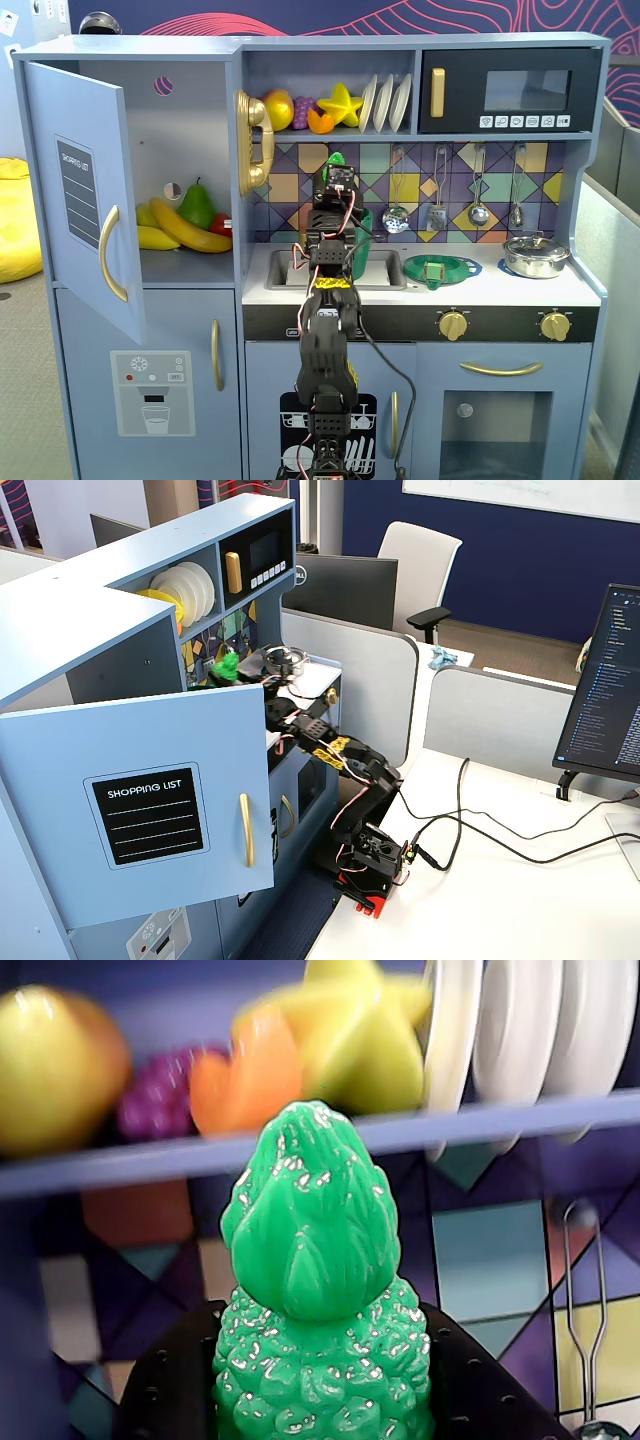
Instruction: Pick up the green pineapple from the left cabinet and place it in the green recipient
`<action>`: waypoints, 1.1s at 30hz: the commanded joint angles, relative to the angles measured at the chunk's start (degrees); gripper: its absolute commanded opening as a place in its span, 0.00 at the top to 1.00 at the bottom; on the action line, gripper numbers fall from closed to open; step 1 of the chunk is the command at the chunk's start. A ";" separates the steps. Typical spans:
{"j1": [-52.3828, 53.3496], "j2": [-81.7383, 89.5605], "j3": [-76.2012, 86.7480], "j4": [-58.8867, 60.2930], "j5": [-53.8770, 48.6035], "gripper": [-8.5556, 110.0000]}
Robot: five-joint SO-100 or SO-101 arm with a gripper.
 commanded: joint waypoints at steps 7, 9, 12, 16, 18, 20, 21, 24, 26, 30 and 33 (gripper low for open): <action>-1.05 -10.81 -13.27 2.11 -5.71 0.91; -0.97 -11.51 -13.54 2.90 -5.71 0.89; -0.62 -11.60 -13.45 3.96 -3.43 0.79; -0.09 -11.34 -13.36 5.54 -2.11 0.69; 0.18 -11.25 -13.18 5.80 -3.08 0.69; 0.35 -11.07 -13.01 5.80 -3.25 0.70; 0.35 -10.90 -12.92 5.80 -3.34 0.70; 0.35 -9.58 -12.22 5.80 -3.52 0.71; 0.09 -7.29 -10.90 6.33 -4.04 0.72; -0.62 2.72 -3.25 10.02 -4.75 0.72; -0.70 13.36 5.89 17.58 -5.10 0.73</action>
